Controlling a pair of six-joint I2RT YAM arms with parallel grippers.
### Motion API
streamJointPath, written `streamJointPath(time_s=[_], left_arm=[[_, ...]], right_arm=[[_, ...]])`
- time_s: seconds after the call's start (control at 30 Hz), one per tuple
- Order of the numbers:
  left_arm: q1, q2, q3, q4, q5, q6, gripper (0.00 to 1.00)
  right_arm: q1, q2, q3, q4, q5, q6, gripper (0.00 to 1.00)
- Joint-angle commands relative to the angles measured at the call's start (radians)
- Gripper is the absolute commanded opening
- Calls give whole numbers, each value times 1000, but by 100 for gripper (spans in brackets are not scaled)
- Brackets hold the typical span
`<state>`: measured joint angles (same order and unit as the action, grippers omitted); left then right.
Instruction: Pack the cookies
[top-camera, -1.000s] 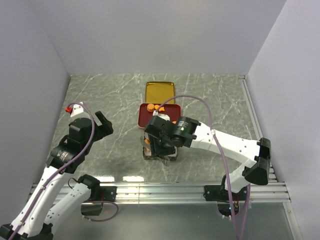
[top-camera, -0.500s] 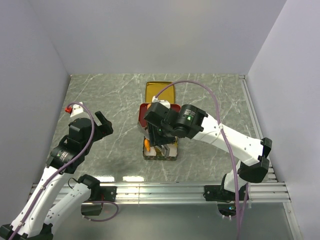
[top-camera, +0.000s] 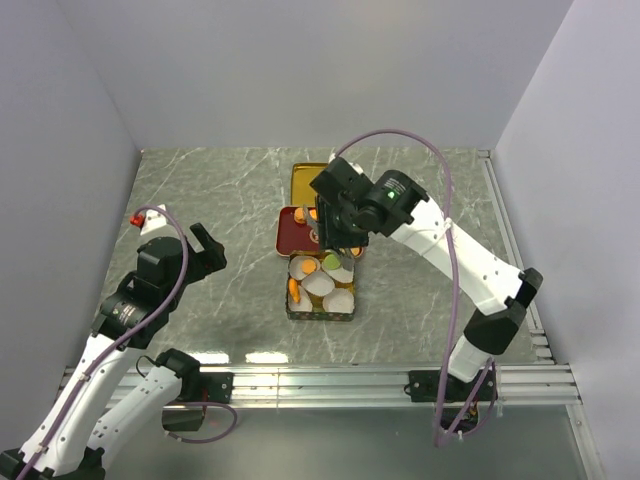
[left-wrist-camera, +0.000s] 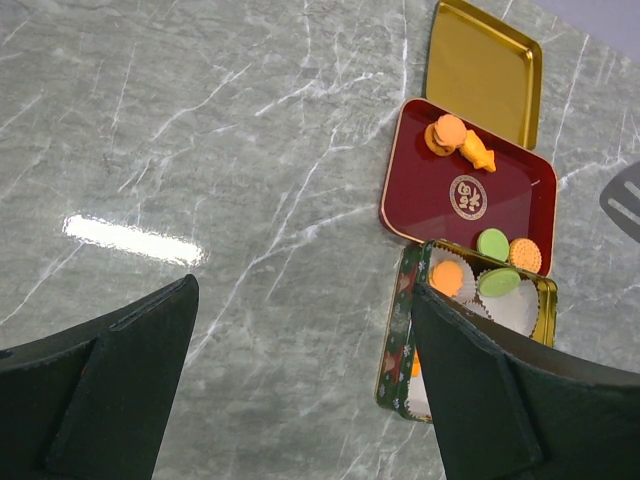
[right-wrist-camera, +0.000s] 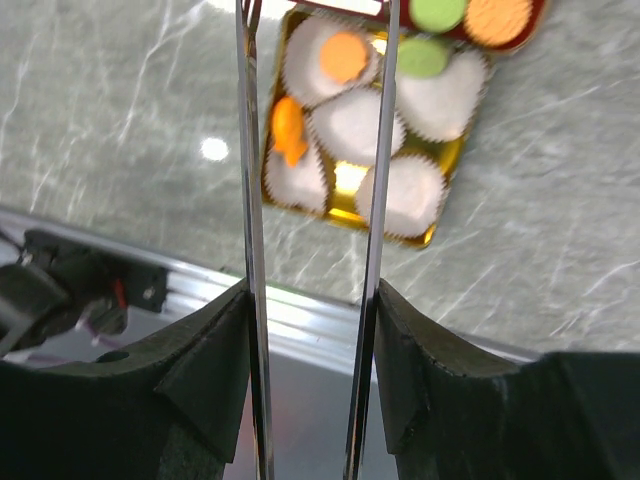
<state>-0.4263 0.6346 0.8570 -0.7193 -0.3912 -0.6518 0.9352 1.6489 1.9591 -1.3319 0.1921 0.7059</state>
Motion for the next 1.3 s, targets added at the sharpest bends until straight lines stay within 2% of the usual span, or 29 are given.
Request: streamJointPath(time_s=[0.0,0.27,0.77,1.27], left_arm=[[-5,-9,4,18,-15,-12,93],[-5,-29,4,20,-20,-12,94],[18,-10,4,32,3,6,94],[34,22,4,40,25,18,93]], right_arm=[[-41,37,40,-4,13,-65,54],[-134,150,29,51,-35,-152,54],[-254,491,247,27,-114,-215,55],[-280,551,210,49,-148,-224,54]])
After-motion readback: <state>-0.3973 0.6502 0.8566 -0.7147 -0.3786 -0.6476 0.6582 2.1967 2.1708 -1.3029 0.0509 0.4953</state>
